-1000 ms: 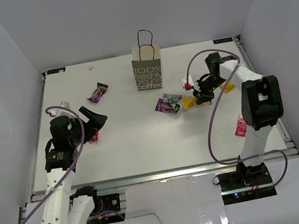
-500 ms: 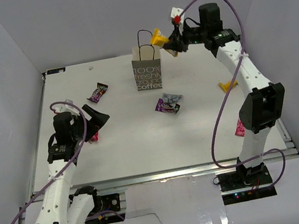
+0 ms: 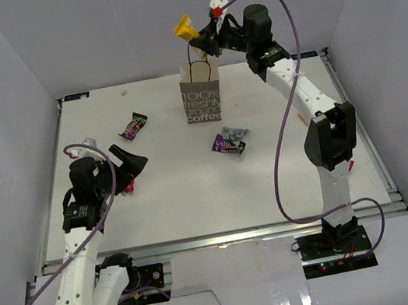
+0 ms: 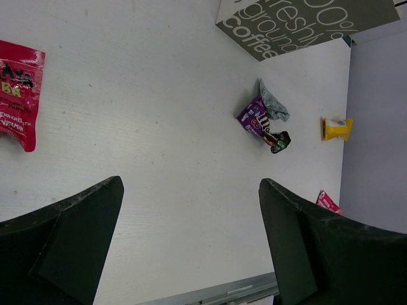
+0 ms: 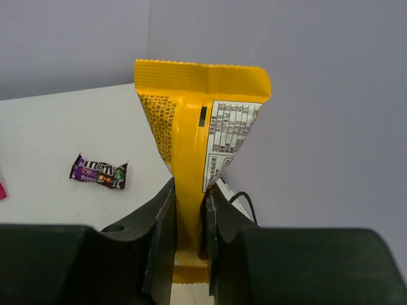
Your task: Place the snacks into the paper bag
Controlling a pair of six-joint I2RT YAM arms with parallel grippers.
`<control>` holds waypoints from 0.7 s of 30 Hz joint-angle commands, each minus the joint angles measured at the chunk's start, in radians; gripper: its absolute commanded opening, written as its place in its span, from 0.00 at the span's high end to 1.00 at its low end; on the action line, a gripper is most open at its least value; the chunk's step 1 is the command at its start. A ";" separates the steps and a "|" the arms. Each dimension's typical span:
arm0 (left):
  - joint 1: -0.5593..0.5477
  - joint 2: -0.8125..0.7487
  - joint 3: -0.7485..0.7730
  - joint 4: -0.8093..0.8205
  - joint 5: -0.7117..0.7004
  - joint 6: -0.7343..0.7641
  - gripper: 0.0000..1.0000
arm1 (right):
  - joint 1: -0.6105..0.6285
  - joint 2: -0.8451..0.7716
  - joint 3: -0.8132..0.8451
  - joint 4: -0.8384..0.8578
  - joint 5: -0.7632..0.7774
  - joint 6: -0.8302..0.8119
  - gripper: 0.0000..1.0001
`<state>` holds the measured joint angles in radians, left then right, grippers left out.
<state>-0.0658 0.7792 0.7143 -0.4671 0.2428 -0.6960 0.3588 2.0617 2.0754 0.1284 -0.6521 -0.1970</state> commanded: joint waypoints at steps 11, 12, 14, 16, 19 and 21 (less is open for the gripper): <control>0.000 -0.003 0.010 -0.027 -0.020 -0.007 0.02 | 0.019 -0.003 -0.127 0.197 0.063 -0.005 0.71; 0.001 -0.003 0.011 -0.027 -0.020 -0.008 0.02 | 0.020 -0.003 -0.139 0.197 0.066 -0.008 0.69; 0.000 -0.001 0.013 -0.027 -0.020 -0.007 0.02 | 0.020 -0.005 -0.147 0.197 0.068 -0.016 0.66; 0.000 -0.003 0.011 -0.027 -0.019 -0.008 0.02 | 0.020 -0.005 -0.156 0.192 0.068 -0.021 0.59; 0.000 -0.011 0.007 -0.027 -0.017 -0.008 0.02 | 0.020 -0.006 -0.169 0.189 0.071 -0.025 0.48; 0.001 -0.018 0.004 -0.027 -0.017 -0.010 0.02 | 0.019 -0.008 -0.176 0.186 0.075 -0.027 0.45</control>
<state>-0.0658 0.7815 0.7143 -0.4900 0.2287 -0.7006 0.3809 2.0701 1.9137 0.2649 -0.5911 -0.2108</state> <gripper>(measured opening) 0.979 0.543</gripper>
